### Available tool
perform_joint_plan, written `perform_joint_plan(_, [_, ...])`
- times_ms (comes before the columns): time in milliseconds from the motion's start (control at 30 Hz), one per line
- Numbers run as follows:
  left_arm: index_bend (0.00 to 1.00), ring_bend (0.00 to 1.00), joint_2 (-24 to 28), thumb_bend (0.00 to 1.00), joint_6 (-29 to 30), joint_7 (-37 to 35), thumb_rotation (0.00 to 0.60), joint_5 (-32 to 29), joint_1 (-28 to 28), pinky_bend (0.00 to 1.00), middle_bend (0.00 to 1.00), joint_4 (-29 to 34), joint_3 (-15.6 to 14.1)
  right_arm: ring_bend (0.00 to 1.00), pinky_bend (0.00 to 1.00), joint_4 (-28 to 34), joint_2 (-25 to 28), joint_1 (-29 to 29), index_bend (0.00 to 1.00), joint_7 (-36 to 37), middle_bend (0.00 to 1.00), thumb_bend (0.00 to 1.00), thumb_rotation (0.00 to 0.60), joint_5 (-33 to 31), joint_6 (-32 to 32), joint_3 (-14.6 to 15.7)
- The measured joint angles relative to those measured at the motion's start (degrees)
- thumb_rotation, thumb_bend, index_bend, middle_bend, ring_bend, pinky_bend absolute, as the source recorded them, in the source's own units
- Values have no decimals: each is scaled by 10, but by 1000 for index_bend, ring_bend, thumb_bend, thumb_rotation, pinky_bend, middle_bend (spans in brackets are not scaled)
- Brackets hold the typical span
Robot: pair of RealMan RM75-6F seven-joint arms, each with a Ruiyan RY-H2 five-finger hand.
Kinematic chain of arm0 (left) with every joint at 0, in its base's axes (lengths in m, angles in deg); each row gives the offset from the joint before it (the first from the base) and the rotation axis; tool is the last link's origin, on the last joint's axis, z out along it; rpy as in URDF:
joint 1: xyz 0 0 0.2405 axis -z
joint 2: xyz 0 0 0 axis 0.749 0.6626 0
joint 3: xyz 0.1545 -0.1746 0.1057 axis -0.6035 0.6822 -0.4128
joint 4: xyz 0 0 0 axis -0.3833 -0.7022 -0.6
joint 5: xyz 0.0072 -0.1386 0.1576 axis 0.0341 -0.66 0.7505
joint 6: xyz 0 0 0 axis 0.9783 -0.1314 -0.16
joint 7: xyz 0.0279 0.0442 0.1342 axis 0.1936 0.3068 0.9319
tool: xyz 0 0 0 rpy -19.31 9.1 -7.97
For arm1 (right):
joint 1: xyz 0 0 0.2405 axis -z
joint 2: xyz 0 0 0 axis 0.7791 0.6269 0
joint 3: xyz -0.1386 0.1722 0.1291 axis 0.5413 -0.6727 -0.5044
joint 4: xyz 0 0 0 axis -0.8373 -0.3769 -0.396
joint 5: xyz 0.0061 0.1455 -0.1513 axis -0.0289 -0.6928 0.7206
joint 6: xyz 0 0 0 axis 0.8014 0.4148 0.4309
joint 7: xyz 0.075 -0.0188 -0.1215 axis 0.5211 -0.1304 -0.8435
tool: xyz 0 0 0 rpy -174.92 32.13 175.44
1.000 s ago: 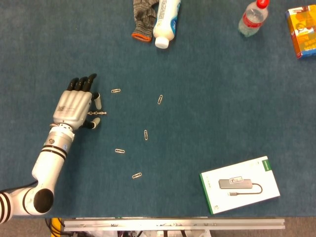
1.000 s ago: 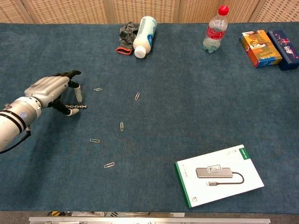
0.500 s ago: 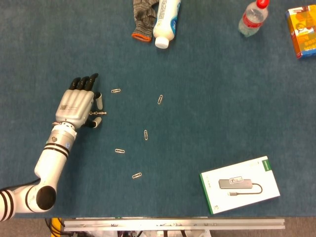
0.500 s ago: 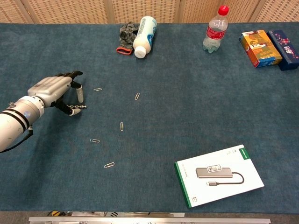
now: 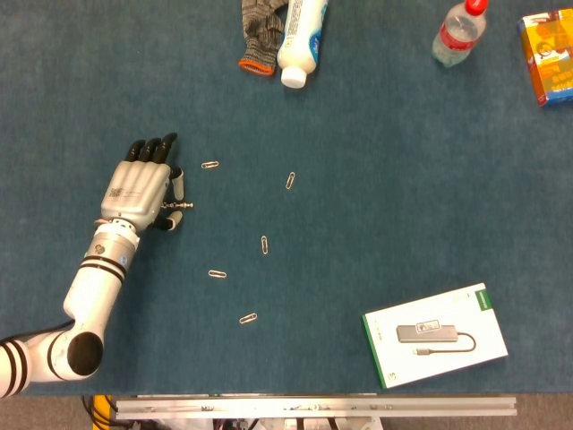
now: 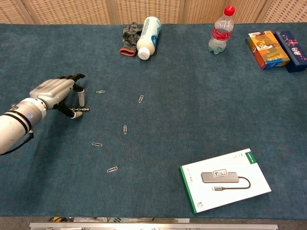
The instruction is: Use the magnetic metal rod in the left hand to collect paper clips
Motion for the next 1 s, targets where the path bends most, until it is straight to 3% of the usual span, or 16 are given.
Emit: perform_joint_plan(1000, [544,0,-4,382,-4,17,600,-27,12,8,0,-6,-2,289,438,-3,-4,-1,376,4,394,122,600,1,-1,2])
